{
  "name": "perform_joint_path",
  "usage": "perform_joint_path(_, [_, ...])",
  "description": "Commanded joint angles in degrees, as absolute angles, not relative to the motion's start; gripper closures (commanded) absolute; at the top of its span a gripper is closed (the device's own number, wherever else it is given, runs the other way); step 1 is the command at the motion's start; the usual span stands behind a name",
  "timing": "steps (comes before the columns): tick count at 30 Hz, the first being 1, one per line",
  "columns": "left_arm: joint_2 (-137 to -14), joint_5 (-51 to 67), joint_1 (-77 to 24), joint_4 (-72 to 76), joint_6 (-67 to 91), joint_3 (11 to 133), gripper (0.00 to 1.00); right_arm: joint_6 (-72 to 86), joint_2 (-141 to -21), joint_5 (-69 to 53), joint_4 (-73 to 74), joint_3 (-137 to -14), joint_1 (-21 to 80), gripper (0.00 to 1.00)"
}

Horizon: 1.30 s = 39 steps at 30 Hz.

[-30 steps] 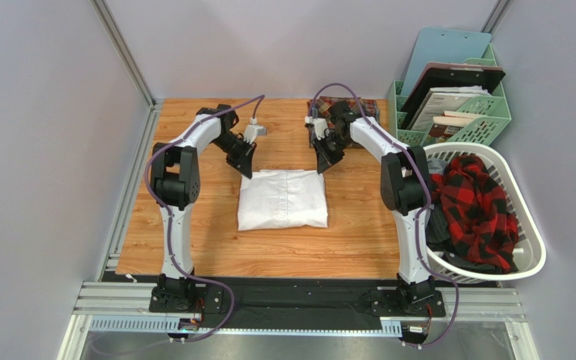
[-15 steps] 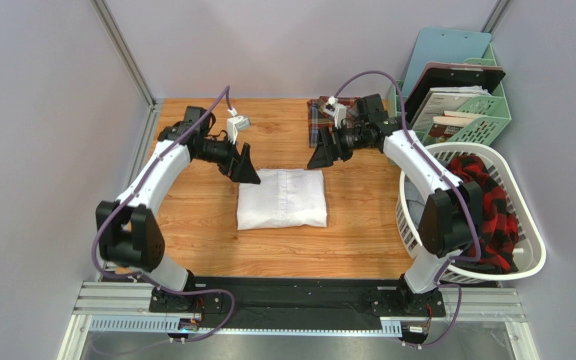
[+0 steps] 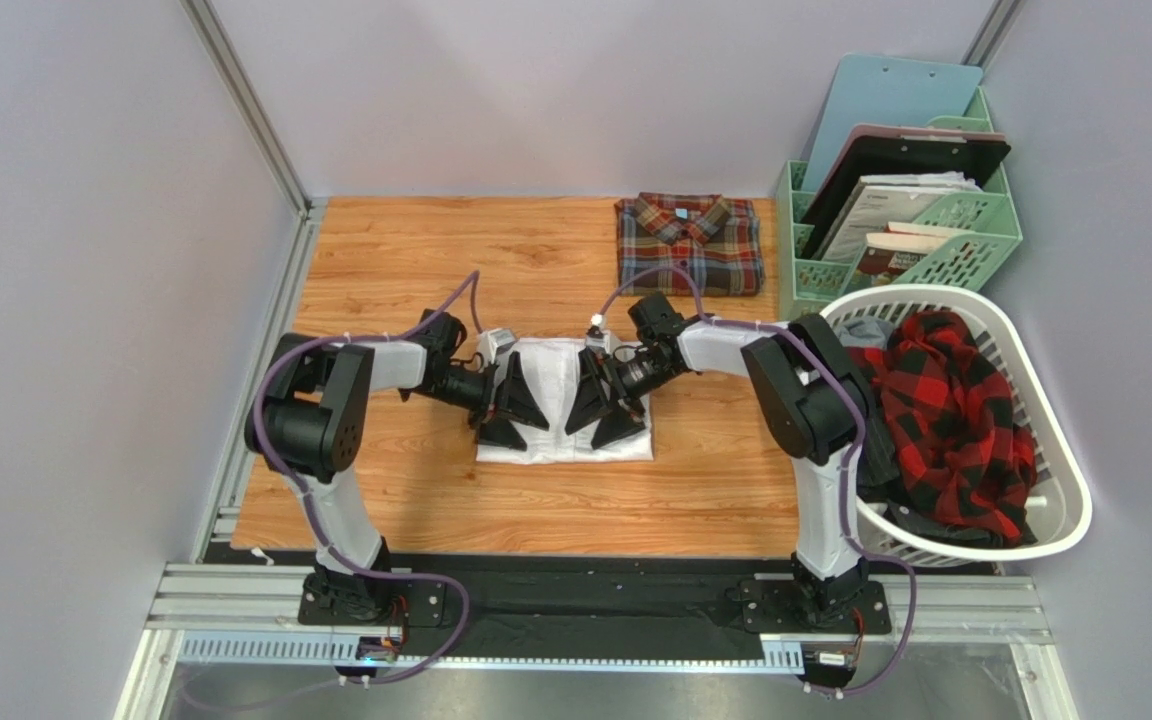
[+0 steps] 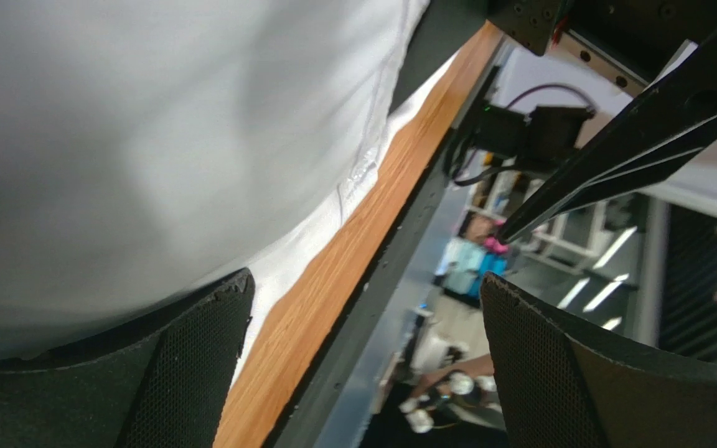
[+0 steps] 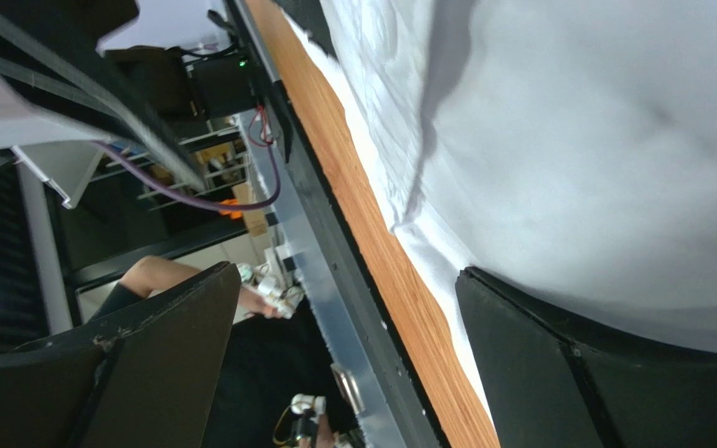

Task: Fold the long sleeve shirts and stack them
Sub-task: Fold the shirt

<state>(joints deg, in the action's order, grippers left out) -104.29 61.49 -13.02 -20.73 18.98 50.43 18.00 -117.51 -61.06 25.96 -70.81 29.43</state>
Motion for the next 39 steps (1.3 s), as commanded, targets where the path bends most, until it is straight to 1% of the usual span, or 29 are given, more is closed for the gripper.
perform_joint_path(1, [-111.5,55.6,-6.3,-24.5,16.1,52.8,0.03,8.3,-121.5,-57.7,34.6,-72.3,25.2,0.0])
perform_joint_path(2, [-112.0,54.4,-4.4,-26.2,13.5,54.1,0.06,7.3,-122.2,-57.3,36.0,-72.8,24.6,0.0])
perform_joint_path(5, [-110.1,55.5,-4.0,-29.4,13.1,54.3,0.07,3.5,-121.6,-56.9,41.3,-74.8,22.1,0.0])
perform_joint_path(7, [-106.0,58.2,-4.6,-33.5,8.5,54.8,0.09,0.3,-119.8,-58.8,48.1,-78.0,21.8,0.0])
perform_joint_path(9, [-103.1,63.2,-6.0,-40.8,1.2,57.2,0.14,-1.5,-115.1,-60.3,52.0,-80.0,21.4,0.0])
perform_joint_path(11, [-97.3,63.9,-7.2,-42.2,0.1,61.0,0.16,-0.4,-111.5,-61.8,50.8,-83.0,21.1,0.0])
perform_joint_path(13, [-95.1,63.0,-8.0,-38.2,2.4,63.8,0.17,1.8,-111.4,-61.2,48.4,-86.4,21.1,0.02])
perform_joint_path(14, [-95.9,62.9,-9.1,-36.1,4.3,66.3,0.18,5.0,-112.7,-61.1,43.6,-87.2,21.1,0.03])
perform_joint_path(15, [-99.8,63.1,-9.7,-34.6,5.3,68.1,0.19,6.8,-114.0,-61.2,41.2,-87.8,21.2,0.07])
perform_joint_path(17, [-104.7,62.2,-11.7,-34.5,7.2,74.2,0.24,10.2,-119.2,-62.0,37.4,-91.4,21.5,0.12])
perform_joint_path(18, [-109.5,61.8,-12.0,-33.0,8.9,75.8,0.25,10.4,-121.2,-62.1,37.2,-92.8,21.7,0.15])
perform_joint_path(20, [-113.2,61.1,-12.0,-30.1,15.6,78.5,0.27,11.9,-125.9,-62.7,35.4,-96.1,21.8,0.18])
perform_joint_path(22, [-117.5,59.9,-11.5,-28.6,18.8,80.2,0.29,13.0,-130.2,-62.6,35.2,-98.8,21.4,0.2])
perform_joint_path(26, [-122.1,55.0,-7.7,-28.4,23.1,79.5,0.31,8.5,-133.5,-59.8,37.2,-99.4,19.2,0.23])
perform_joint_path(29, [-121.8,51.0,-4.8,-30.4,22.8,78.1,0.31,4.2,-135.7,-56.0,42.0,-101.5,17.8,0.26])
perform_joint_path(31, [-121.1,51.7,-4.3,-31.5,22.2,76.0,0.31,0.2,-137.0,-53.4,46.3,-104.1,18.4,0.27])
perform_joint_path(34, [-117.6,53.5,-5.8,-33.9,18.6,70.8,0.34,-5.8,-138.9,-50.3,51.8,-110.8,20.6,0.3])
perform_joint_path(36, [-113.7,53.9,-8.0,-36.8,14.2,67.7,0.35,-9.5,-140.4,-46.6,54.8,-117.5,22.7,0.32])
perform_joint_path(37, [-112.0,54.4,-8.5,-37.1,13.1,64.1,0.35,-13.8,-140.8,-45.6,57.5,-119.6,24.8,0.32])
perform_joint_path(39, [-106.8,56.8,-8.9,-37.7,9.0,61.3,0.35,-17.0,-140.1,-42.9,58.6,-122.1,26.9,0.33])
